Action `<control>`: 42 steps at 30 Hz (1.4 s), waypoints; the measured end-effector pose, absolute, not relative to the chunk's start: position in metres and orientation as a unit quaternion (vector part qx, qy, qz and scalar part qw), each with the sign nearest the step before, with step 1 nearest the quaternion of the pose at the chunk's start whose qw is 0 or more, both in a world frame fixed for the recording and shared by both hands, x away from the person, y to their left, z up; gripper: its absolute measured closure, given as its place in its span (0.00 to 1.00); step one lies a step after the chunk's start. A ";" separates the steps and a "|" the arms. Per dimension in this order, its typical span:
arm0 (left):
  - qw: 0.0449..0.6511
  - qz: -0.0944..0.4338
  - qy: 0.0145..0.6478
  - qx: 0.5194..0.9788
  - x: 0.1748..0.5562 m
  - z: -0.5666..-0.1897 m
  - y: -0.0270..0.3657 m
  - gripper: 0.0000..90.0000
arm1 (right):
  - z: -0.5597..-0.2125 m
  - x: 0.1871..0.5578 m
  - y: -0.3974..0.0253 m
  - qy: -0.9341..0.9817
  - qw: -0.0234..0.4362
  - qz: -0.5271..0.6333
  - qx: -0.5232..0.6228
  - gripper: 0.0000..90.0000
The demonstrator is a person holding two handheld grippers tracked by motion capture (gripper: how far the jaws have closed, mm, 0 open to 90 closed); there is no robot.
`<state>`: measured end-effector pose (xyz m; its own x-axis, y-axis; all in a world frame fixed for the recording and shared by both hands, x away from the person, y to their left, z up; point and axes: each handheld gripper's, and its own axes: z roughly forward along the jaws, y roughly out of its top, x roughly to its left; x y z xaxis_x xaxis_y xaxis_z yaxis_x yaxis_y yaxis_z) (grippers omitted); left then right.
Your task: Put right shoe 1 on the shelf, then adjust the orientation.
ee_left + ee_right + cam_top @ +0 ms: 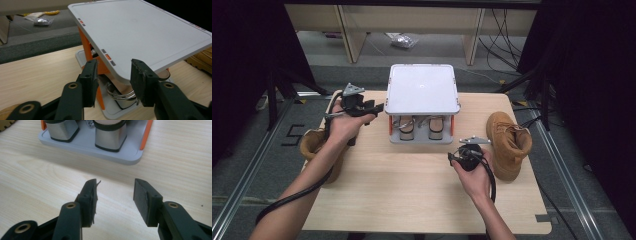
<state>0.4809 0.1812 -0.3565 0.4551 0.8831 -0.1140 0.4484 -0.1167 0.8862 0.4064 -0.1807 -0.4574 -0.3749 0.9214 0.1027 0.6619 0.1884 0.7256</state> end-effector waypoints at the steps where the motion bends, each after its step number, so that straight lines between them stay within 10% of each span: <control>1: 0.472 0.234 0.470 0.708 0.479 -0.356 0.184 0.60 | -0.457 0.404 -0.182 0.746 0.183 0.355 0.533 0.60; 42: 0.408 0.270 0.572 0.658 0.417 -0.364 0.313 0.55 | -0.460 0.378 -0.188 0.731 0.173 0.384 0.538 0.54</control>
<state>0.4173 0.3127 -0.3637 0.1995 0.9735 -0.1114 0.5326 -0.0123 0.8463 0.3783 -0.1880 -0.4602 -0.3622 0.9182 0.1603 0.6528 0.1270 0.7468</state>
